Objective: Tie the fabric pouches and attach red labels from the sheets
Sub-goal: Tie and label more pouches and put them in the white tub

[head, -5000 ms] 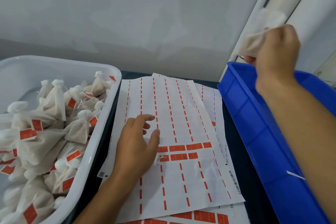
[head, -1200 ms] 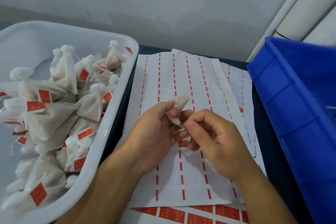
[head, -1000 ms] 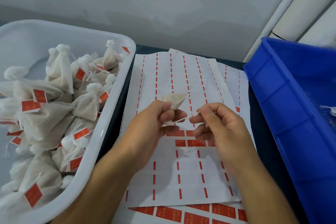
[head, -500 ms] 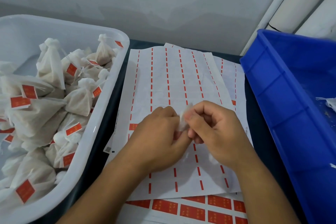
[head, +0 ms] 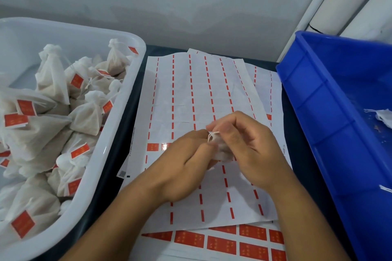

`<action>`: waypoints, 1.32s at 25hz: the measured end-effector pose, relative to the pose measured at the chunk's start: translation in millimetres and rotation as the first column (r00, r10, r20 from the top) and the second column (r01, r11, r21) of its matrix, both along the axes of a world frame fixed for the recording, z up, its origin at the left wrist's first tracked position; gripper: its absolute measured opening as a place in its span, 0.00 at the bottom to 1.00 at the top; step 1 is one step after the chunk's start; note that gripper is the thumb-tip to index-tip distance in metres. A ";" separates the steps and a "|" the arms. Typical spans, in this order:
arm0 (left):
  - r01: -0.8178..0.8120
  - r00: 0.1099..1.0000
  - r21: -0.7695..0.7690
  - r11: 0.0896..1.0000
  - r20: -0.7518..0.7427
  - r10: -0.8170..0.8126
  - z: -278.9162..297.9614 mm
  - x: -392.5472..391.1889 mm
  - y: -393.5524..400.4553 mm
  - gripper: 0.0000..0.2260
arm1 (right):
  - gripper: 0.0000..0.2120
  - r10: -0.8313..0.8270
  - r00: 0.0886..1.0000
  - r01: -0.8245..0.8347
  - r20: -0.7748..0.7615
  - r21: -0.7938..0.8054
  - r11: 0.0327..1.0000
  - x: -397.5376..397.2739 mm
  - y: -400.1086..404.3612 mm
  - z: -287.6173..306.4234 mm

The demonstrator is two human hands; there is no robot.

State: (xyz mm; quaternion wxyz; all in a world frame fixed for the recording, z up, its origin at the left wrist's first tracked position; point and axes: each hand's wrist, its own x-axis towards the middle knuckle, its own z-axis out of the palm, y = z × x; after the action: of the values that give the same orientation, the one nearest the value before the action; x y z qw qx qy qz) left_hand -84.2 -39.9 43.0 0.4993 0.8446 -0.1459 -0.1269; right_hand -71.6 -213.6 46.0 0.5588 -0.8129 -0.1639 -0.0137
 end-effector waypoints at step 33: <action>-0.296 0.886 -0.160 0.942 -0.415 0.208 -2.3 20.3 14.0 0.14 | 0.15 0.103 0.945 0.033 0.311 -0.403 0.915 1.6 -12.8 -5.7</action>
State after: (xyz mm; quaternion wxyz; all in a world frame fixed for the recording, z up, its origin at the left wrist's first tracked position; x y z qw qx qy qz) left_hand -63.9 -25.9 40.7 0.6205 0.7534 0.0557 -0.2103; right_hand -70.0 -226.4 40.3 0.3448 -0.8937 -0.2677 -0.1034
